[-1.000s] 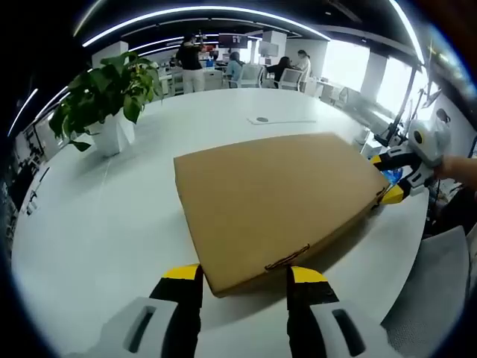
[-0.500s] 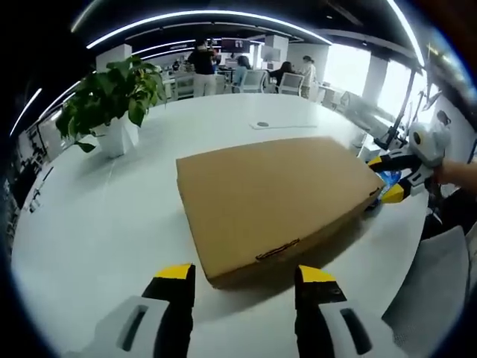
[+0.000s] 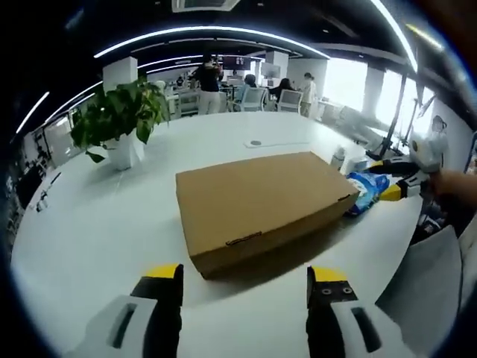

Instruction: Operate the shoe box by opening the lid, removing the specified soft item, and placing it in the target area until the item is outside and the box remains undamaged.

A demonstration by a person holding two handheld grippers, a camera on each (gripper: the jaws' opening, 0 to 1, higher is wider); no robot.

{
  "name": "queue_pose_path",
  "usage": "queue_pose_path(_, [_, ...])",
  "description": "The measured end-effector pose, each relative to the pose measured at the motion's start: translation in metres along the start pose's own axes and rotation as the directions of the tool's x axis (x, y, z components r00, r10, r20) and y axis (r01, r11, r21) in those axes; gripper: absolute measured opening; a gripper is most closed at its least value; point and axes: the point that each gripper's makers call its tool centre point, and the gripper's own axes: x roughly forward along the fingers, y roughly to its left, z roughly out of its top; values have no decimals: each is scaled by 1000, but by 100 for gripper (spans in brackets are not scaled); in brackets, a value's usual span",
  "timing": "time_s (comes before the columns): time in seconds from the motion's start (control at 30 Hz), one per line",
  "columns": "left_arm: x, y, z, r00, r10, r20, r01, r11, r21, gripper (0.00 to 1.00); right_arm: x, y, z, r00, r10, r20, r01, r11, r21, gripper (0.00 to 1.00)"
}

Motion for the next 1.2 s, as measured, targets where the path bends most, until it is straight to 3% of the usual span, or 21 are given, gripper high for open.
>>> queue_pose_path(0.3, [-24, -29, 15, 992, -43, 117, 39, 999, 31, 84, -55, -19, -12, 993, -115, 23, 113, 991, 71, 67])
queue_pose_path(0.43, [-32, -48, 21, 987, -68, 143, 62, 997, 48, 89, -75, -19, -18, 988, -149, 31, 145, 985, 88, 69])
queue_pose_path(0.77, [-38, -73, 23, 980, -99, 175, 92, 995, 48, 98, -117, -17, -32, 976, -212, 43, 204, 968, 147, 80])
queue_pose_path(0.97, [-46, -74, 22, 978, -90, 190, 86, 996, 28, 100, -133, -16, -30, 968, -239, 74, 220, 954, 203, 90])
queue_pose_path(1.2, [-56, -68, 13, 978, -62, 199, 63, 998, 1, 100, -142, -12, -26, 964, -254, 83, 232, 949, 213, 96])
